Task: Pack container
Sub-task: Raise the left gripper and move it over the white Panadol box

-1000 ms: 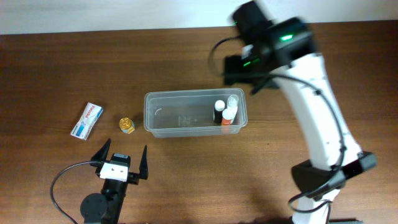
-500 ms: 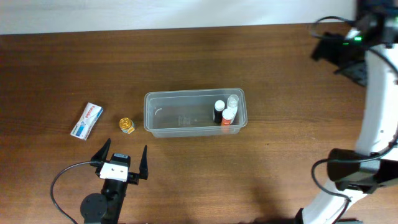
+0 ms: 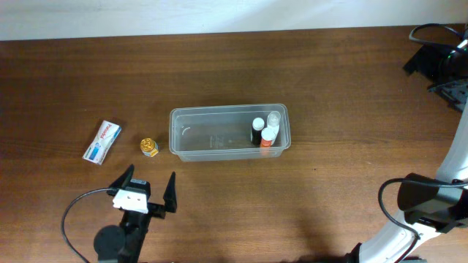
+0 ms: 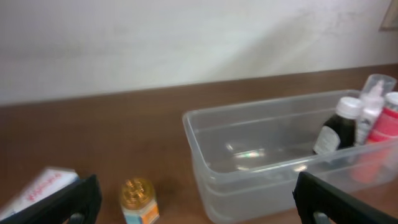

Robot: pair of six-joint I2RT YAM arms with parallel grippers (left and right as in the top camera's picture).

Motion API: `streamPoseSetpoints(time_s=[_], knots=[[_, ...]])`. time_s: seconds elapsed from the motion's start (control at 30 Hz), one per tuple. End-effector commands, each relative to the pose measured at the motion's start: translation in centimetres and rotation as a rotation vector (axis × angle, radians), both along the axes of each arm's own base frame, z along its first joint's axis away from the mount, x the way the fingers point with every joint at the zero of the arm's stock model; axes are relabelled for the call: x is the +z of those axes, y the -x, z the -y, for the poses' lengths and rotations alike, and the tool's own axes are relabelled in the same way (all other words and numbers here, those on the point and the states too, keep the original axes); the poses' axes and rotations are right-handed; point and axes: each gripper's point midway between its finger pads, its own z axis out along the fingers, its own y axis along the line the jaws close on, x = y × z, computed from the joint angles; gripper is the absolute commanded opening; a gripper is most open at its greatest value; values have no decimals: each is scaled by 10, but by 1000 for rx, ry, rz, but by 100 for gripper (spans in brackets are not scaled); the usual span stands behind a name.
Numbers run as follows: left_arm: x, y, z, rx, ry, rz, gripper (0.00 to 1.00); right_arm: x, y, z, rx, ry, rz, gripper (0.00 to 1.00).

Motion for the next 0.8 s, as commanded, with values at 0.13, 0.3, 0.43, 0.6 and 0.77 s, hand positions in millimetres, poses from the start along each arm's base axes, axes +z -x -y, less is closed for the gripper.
streamPoseSetpoints(time_s=[0.13,0.3,0.43,0.6,0.77], knots=[[85,-4,-9,50,-6,-43,99,6,4,-4,9,-1,11,98],[127,-28,-16,82,-43,-265,99,6,4,-4,9,-1,11,98],[151,-44,-16,41,-142,-460,99,6,4,-4,9,-1,11,98],[162,-56,-13,1,-141,-697,99,6,4,-4,9,-1,11,98],[134,-64,-5,-49,-102,-859,99,6,4,-4,9,-1,11,98]])
